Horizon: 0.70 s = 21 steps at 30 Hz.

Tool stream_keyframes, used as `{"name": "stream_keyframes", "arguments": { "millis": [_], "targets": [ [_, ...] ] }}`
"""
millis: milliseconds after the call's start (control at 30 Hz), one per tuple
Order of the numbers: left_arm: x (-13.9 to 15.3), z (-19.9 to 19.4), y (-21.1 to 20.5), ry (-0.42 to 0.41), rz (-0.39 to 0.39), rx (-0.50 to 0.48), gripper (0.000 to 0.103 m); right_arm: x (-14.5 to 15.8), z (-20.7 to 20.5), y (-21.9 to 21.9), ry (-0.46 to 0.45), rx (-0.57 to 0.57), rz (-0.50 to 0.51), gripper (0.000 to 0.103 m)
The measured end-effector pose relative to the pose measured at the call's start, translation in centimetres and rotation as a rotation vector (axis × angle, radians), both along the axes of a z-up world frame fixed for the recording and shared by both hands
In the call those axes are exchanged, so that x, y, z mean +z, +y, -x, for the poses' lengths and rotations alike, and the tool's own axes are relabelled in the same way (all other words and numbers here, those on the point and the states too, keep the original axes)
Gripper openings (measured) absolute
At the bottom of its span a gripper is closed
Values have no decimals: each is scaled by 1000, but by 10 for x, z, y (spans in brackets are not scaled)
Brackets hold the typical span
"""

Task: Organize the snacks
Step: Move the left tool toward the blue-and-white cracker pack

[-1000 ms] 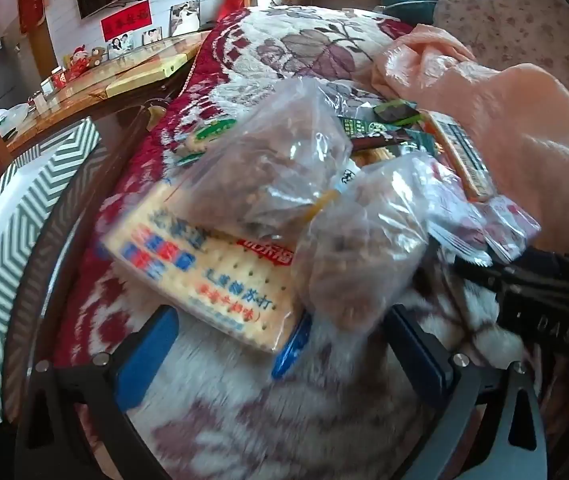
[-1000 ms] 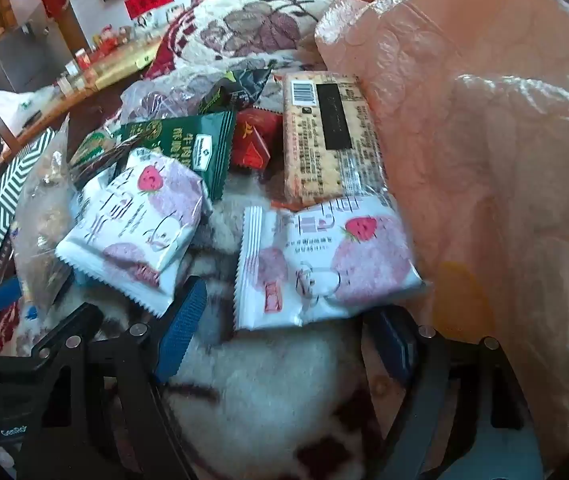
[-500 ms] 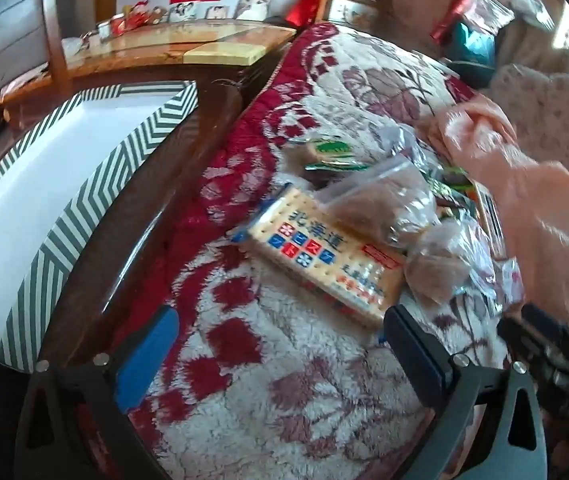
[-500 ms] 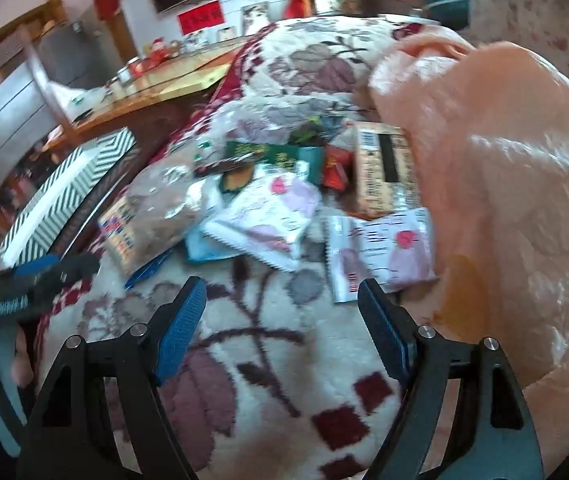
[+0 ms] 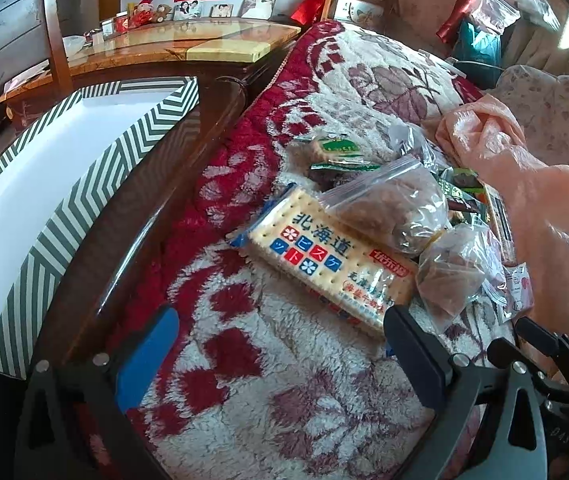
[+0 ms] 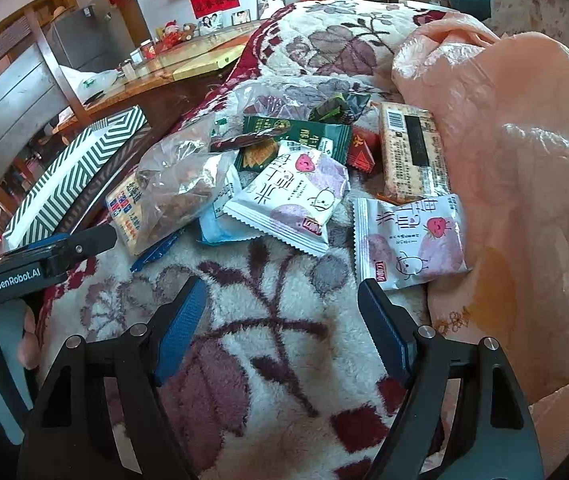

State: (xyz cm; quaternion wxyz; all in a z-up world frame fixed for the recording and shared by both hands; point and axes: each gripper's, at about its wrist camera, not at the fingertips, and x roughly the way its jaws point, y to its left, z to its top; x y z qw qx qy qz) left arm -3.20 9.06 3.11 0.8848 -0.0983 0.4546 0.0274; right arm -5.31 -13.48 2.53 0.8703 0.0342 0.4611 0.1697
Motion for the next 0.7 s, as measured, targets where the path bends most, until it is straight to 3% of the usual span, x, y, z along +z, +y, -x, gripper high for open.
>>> {"name": "stream_keyframes", "arguments": {
  "millis": [700],
  "targets": [
    [-5, -4, 6, 17, -9, 18, 103, -4, -2, 3, 22, 10, 15, 79]
  ]
}}
